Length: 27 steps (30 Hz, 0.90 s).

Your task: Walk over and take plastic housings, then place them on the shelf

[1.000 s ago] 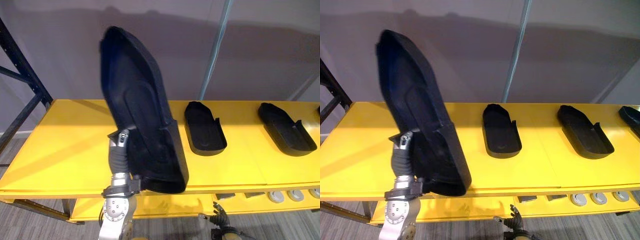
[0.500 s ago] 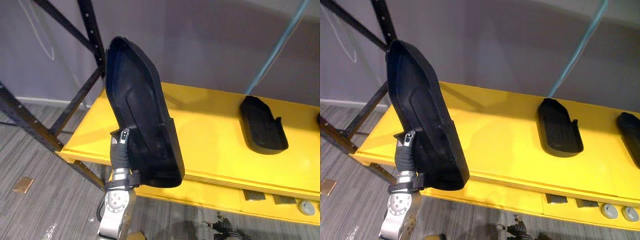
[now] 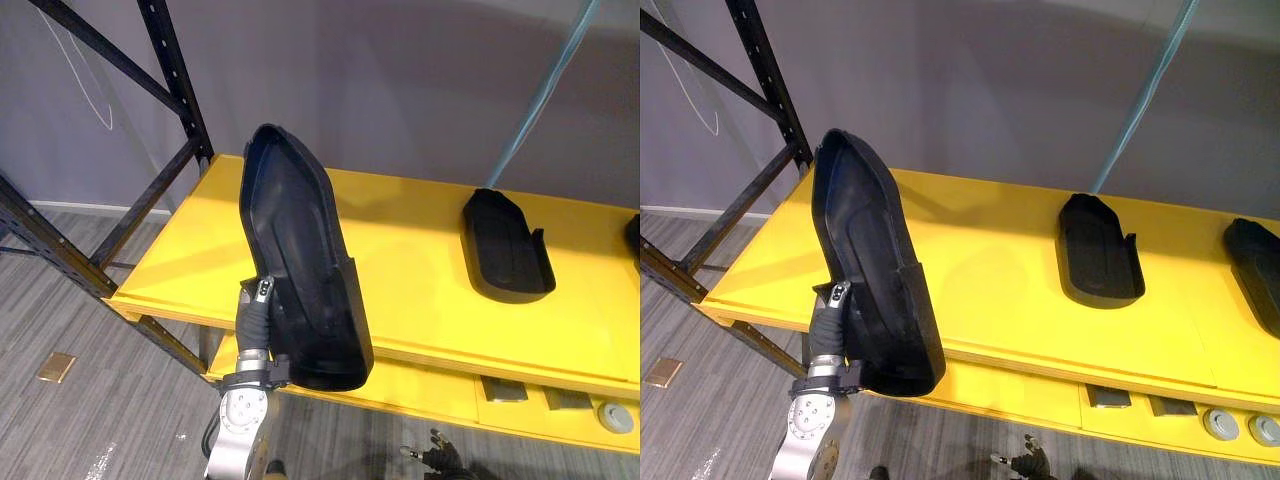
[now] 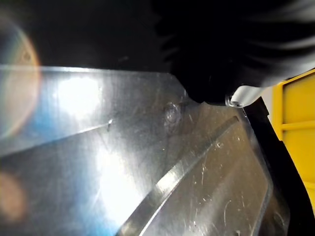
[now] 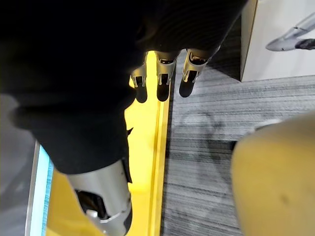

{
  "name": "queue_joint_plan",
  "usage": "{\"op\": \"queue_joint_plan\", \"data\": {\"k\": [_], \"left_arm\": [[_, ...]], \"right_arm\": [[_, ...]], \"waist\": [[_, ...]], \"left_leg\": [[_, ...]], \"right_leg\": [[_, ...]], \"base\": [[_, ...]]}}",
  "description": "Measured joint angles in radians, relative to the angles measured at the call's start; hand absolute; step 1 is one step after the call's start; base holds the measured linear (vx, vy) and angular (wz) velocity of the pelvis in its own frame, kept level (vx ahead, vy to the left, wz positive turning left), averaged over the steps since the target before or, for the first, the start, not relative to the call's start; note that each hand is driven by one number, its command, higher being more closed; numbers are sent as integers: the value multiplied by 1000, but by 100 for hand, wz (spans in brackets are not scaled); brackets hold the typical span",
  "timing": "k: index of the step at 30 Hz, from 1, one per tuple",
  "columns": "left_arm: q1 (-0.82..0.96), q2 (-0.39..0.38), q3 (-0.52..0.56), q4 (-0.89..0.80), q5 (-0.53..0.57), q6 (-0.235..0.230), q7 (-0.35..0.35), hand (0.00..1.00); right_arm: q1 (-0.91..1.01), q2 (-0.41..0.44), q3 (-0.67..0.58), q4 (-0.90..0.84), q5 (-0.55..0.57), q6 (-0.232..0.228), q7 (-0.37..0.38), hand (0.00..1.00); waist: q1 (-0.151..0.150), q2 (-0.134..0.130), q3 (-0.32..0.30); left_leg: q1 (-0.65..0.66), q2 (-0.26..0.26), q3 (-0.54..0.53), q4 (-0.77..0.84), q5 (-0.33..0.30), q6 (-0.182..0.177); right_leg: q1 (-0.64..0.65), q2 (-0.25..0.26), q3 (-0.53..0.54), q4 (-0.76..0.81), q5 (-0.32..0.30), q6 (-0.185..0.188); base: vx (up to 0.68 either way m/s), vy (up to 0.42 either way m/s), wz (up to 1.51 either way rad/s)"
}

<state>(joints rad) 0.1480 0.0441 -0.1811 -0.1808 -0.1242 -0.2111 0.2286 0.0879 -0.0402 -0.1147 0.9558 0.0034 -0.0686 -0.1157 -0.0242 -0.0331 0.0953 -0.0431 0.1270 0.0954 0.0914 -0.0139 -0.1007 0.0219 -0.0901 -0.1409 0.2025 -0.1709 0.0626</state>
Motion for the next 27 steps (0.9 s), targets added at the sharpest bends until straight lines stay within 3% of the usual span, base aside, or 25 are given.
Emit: {"op": "queue_joint_plan", "data": {"k": [5, 15, 27], "left_arm": [[-37, 55, 38, 81, 29, 32, 5, 100], [-308, 188, 126, 335, 142, 117, 9, 100], [-595, 277, 198, 597, 214, 193, 40, 100]], "right_arm": [[-11, 1, -3, 0, 0, 0, 0, 0], [11, -5, -22, -2, 0, 0, 28, 0], [84, -41, -22, 2, -1, 4, 58, 0]], "waist": [[1, -1, -9], [-48, 3, -11], [-82, 8, -14]], "left_leg": [[67, 17, 46, -100, 42, -4], [94, 3, 94, -182, 108, 11], [53, -9, 95, -183, 110, 7]], "right_leg": [[17, 20, 27, -44, 39, -11], [11, 18, 52, -104, 82, -14], [-4, 20, 79, -157, 105, -18]], "base": [[54, 13, -20], [-108, 25, -13], [-35, 19, 0]]}}
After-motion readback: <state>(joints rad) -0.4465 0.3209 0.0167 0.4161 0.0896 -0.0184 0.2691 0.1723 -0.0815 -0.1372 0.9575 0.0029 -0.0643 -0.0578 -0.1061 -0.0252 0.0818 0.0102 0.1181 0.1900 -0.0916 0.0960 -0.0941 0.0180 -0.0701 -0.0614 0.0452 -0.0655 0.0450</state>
